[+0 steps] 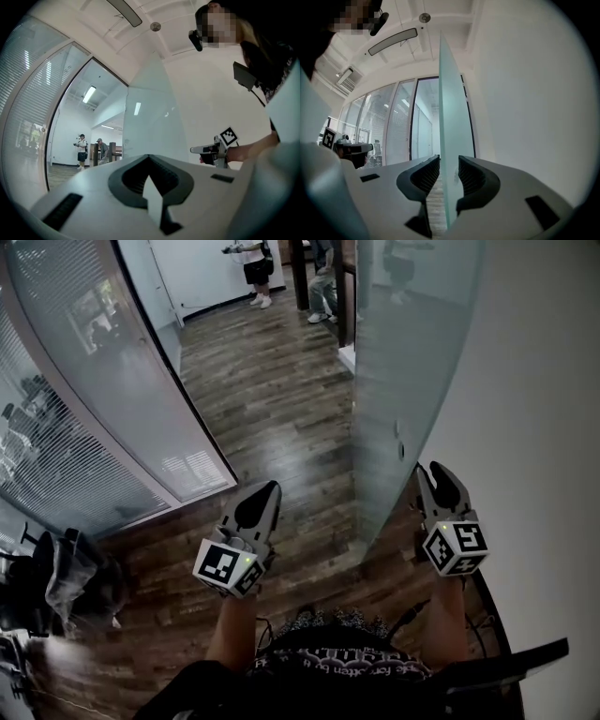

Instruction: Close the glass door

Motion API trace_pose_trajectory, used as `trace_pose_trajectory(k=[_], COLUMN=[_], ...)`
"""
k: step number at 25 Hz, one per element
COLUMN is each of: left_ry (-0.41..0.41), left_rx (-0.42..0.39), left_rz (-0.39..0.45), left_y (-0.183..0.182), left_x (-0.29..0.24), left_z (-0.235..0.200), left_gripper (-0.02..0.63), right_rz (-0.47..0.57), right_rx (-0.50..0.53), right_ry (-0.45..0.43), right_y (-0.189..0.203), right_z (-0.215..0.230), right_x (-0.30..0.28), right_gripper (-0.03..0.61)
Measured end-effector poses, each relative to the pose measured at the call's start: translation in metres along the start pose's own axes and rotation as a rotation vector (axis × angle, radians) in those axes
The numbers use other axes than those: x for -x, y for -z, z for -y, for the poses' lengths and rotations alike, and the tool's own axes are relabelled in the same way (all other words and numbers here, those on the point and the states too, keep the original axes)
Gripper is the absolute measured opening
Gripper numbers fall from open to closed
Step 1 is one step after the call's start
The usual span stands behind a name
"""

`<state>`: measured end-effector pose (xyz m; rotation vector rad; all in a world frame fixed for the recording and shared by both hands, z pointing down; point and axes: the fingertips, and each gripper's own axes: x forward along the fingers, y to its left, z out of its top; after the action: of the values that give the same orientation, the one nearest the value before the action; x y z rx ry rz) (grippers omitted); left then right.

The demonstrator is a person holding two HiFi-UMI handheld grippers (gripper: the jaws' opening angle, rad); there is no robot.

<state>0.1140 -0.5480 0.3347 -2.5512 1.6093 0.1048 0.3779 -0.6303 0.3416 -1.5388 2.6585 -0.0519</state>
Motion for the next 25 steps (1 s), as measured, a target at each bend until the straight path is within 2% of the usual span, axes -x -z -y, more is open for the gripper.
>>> trace_pose_trajectory(k=[17,25], left_ry=[-0.015,-0.027], left_rx=[0.005,0.0], left_rz=[-0.016,-0.024], left_y=[0.0,0.004], left_x=[-0.001,0.001], left_z=[-0.027,-0.025], left_gripper=[0.002,0.002], right_rz=[-0.022,-0.033], right_rx=[0.008,0.022], right_ry=[-0.026,-0.062], right_y=[0.0,0.0], right_z=[-0.022,-0.028], right_x=[-0.028,-0.032], right_gripper=[0.124,0.124])
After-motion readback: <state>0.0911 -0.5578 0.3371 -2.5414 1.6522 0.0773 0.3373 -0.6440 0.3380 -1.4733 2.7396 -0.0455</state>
